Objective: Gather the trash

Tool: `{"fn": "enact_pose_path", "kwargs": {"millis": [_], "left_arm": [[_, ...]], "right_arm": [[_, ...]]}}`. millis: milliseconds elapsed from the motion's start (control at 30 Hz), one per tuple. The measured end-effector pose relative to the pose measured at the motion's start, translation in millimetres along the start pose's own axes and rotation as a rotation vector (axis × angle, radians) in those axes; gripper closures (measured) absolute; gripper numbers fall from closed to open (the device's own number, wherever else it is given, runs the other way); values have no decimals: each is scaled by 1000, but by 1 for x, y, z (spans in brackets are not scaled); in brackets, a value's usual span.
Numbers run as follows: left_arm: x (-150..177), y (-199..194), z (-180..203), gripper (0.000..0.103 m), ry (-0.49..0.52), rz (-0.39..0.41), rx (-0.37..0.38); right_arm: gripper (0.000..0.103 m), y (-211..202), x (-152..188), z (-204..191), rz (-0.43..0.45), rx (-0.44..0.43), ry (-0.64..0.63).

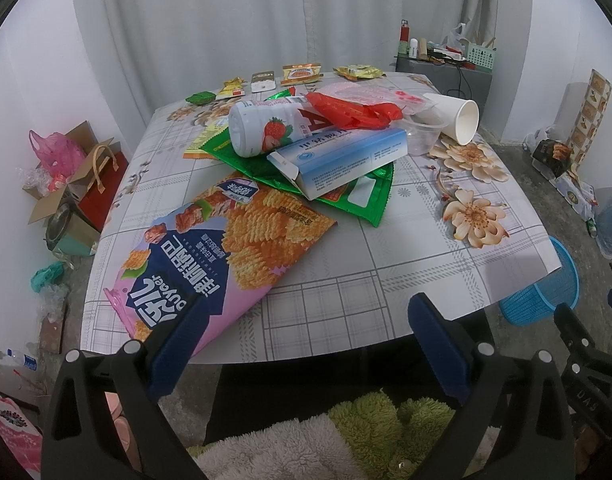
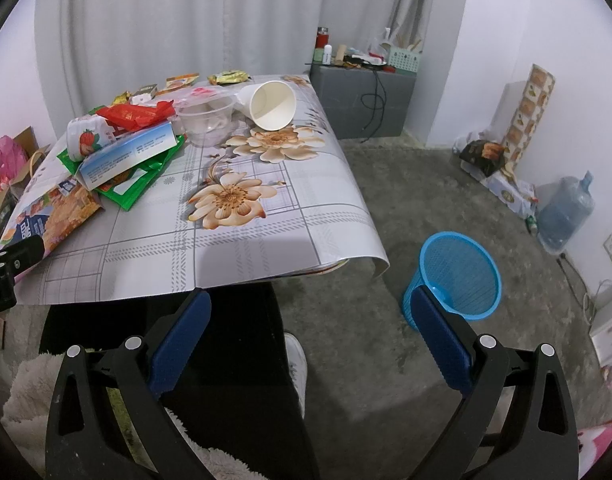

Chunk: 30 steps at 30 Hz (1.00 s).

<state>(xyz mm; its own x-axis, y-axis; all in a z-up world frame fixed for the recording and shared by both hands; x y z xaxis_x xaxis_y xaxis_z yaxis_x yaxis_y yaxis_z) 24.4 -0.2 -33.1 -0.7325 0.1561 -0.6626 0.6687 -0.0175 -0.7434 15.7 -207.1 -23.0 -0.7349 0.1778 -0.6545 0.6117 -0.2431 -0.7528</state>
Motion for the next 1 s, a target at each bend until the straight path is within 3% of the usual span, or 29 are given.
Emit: {"fn": "enact_pose_path", "kwargs": {"millis": [733, 1000], "left_arm": [[2, 1, -1, 6, 2, 6, 5], [-3, -8, 10, 6, 36, 51, 73]], "right_arm": [[8, -2, 1, 1, 1, -4, 5], [8, 0, -7, -1, 10, 0, 7]]}}
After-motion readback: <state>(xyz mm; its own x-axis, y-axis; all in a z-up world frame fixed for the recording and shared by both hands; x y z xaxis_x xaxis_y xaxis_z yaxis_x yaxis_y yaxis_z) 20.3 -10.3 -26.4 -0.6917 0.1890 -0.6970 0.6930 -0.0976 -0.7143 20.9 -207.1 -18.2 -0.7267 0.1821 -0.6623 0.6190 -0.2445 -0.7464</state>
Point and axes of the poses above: each gripper's, at about its wrist camera, not at the fingertips, and y roughly the way its jaws point, z to its right, x to its underside, the point moved 4 cm from there along y, roughly the way its jaws point, and after that the axes turned 4 degrees about z, right-handed, at the moved point
